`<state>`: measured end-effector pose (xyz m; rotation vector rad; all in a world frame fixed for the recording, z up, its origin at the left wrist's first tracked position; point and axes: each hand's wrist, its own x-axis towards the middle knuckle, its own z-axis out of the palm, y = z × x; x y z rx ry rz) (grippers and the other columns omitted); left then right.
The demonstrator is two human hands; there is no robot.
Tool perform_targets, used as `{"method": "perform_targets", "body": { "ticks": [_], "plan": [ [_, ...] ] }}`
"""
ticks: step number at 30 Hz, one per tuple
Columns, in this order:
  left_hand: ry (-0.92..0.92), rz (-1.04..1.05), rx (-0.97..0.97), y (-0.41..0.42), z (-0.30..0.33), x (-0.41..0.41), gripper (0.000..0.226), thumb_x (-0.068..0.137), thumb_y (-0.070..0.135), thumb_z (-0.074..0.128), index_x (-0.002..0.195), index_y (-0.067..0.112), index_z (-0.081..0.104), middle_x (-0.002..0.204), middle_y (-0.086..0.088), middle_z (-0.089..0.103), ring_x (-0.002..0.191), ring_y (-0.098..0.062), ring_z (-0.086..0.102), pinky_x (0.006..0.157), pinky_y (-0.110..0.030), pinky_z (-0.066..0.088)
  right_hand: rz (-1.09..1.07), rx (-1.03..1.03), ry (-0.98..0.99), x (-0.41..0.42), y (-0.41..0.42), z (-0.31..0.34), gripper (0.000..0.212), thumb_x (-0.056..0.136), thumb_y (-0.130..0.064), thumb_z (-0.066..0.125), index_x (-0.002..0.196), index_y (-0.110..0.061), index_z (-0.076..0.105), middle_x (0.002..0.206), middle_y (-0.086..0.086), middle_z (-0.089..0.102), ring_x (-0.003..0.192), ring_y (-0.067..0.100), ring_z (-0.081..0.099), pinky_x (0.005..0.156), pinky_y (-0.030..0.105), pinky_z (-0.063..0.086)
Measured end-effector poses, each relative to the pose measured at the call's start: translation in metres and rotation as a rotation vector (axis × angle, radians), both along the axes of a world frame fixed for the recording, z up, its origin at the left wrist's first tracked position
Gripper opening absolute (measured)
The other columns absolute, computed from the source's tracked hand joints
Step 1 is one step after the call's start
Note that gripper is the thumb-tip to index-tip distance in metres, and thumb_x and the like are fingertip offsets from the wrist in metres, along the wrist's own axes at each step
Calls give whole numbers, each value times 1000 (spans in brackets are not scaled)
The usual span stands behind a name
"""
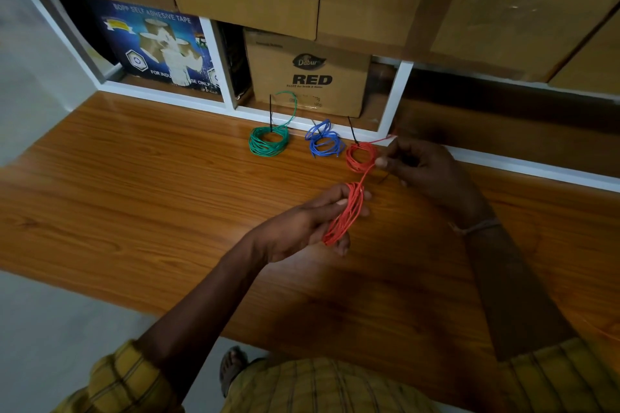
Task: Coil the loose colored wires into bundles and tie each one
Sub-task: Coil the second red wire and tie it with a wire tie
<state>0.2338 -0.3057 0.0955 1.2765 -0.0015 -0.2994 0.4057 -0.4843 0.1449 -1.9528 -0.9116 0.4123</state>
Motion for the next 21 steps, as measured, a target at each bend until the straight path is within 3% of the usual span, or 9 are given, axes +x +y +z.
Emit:
{"method": "perform_targets", "body": {
  "ticks": [3,6,9,12,14,16,18,21],
  "plan": [
    [-23,-65,-130,1,3,0,46,112,26,36,155,11,39,154,-30,44,77,-26,63,79,-40,52,-41,35,95,1,2,-34,19,98,-24,68,102,-6,68,94,7,67,76,2,60,64,14,49],
    [-73,-102,-308,-1,12,2,47,113,23,29,158,10,34,157,-38,34,75,-23,63,75,-34,53,-63,94,272,-13,5,-71,12,103,-14,58,105,-13,70,99,9,68,85,10,63,68,26,51],
    [-156,-15,-442,1,21,9,49,110,26,33,157,13,32,157,-38,32,77,-21,66,76,-32,55,-52,52,247,-33,2,-98,29,106,-18,53,86,-31,70,75,6,61,58,11,57,56,25,45],
    [-180,125,-468,11,23,19,51,112,28,32,160,12,31,161,-34,32,78,-20,66,79,-33,57,23,-47,268,-54,-3,-110,28,109,-17,48,97,-24,72,63,1,60,46,12,54,47,25,44],
    [-158,214,-475,15,20,25,50,114,26,28,162,10,30,158,-33,37,80,-21,66,80,-34,58,107,-130,187,-66,-4,-110,24,108,-23,51,98,-27,72,60,-7,62,50,7,57,50,23,46],
    [-160,290,-449,18,15,30,47,115,25,28,160,11,34,149,-28,44,82,-21,67,84,-36,57,232,-275,29,-74,-6,-109,19,104,-38,56,90,-33,68,64,-12,63,60,4,60,61,30,51],
    [-168,378,-378,21,11,35,44,115,26,31,156,14,38,142,-22,49,82,-22,67,88,-39,54,328,-432,-151,-80,-10,-100,23,95,-54,60,100,-32,68,67,-14,58,66,4,56,70,37,54],
    [-124,483,-234,24,3,40,40,115,26,32,153,16,41,126,-17,62,79,-23,67,90,-41,53,394,-390,-188,-86,-16,-73,27,86,-53,67,105,-33,68,61,-16,54,60,1,52,67,32,51]
  ]
}}
